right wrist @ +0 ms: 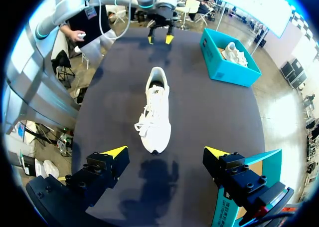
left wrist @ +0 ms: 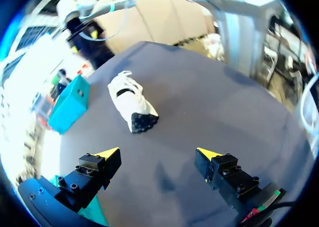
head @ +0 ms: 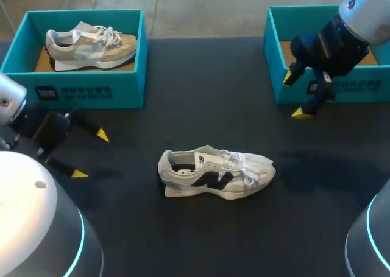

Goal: Take the shoe out of the shoebox, open the shoe tongue, remove and reinsert the insole, then place the shoe into the shoebox

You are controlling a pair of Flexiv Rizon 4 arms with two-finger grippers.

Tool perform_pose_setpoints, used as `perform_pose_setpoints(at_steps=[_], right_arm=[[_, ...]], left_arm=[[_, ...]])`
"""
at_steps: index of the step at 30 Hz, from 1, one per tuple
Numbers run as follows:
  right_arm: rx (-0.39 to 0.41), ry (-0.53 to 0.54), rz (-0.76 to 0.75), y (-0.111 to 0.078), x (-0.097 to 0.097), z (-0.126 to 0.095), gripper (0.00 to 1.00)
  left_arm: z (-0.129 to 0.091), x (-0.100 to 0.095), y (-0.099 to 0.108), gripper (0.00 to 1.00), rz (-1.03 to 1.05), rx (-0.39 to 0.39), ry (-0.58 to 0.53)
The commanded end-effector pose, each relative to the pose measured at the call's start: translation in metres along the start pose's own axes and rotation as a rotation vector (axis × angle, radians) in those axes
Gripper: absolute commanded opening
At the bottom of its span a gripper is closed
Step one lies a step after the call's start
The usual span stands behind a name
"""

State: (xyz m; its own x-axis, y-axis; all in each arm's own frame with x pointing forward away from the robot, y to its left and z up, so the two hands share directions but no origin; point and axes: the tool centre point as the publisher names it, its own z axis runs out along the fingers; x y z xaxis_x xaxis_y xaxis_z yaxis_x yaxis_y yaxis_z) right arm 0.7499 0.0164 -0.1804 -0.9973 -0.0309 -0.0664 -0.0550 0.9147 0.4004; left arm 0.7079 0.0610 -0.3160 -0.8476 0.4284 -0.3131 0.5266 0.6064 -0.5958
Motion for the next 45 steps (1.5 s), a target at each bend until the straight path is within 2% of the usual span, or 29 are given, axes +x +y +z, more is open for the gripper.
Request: perform_pose_setpoints(at_steps=[1,9,15,16,45], right_arm=[[0.002,0.001,0.001,0.0005,-0.0007,0.001,1.0],[0.002,0.001,0.001,0.0005,-0.0007,0.001,1.0],[0.002,0.001,0.001,0.0005,-0.0007,0.001,1.0],[0.002,0.001,0.001,0.0005,-0.0007,0.001,1.0],[0.002,0.001,0.001,0.0005,-0.0007,0.001,1.0]], left_arm=[[0.0038,0.0053,0.0105,1.0,-0.167,0.079,-0.058],[0.0016,-0.0007,0.0185,1.0,-0.329,0.129,-0.15],[-0.0006,-0.0004,0.0159,1.0,-0.428,0.173,-0.139],[-0.0018,0.0016,0.014,1.0,-0.468,0.203,-0.142],[0.001,0.0018,0.0139,1.0,-0.484,0.216,-0.144]])
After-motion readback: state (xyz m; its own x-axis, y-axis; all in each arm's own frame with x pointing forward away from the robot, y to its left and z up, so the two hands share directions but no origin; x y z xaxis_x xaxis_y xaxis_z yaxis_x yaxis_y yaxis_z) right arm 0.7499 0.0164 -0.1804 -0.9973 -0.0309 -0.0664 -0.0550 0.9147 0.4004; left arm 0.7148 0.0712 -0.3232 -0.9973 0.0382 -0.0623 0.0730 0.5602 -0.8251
